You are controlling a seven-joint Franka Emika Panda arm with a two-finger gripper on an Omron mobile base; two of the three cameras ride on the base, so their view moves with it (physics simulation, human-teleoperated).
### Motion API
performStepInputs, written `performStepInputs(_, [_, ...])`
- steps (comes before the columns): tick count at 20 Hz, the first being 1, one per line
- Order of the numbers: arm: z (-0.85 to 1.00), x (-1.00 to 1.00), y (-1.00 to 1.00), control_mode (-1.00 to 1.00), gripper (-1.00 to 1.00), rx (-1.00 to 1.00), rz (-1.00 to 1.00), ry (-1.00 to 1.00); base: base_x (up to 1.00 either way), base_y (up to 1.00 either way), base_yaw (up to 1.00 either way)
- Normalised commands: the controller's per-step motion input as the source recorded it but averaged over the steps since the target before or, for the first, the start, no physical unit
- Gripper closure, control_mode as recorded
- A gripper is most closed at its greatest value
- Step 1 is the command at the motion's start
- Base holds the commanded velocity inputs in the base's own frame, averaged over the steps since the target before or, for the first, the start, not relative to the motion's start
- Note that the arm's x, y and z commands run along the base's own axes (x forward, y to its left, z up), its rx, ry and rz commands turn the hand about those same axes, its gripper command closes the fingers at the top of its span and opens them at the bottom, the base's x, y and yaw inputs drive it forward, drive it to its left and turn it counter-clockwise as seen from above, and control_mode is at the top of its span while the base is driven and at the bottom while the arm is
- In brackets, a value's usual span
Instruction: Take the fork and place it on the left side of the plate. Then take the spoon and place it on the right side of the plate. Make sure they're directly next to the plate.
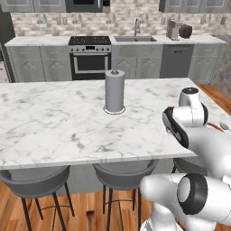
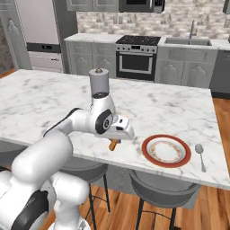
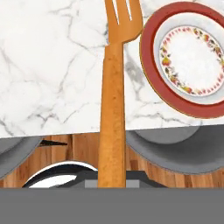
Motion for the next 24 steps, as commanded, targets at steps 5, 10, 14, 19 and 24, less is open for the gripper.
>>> performStepInputs(5, [-0.62,0.16,-0.07,-1.0,1.0,0.0,0.0,0.06,0.0,0.0,0.0])
performStepInputs(10, [-0.5,0.22,-0.06,-1.0,1.0,0.01,0.0,0.0,0.0,0.0,0.0])
performStepInputs(14, [-0.4,0.29,-0.09,-1.0,1.0,0.01,0.0,0.0,0.0,0.0,0.0])
performStepInputs(19, [-0.3,0.39,-0.13,-1.0,1.0,0.02,0.0,0.0,0.0,0.0,0.0])
performStepInputs(24, [-0.19,0.44,-0.09,-1.0,1.0,0.02,0.0,0.0,0.0,0.0,0.0])
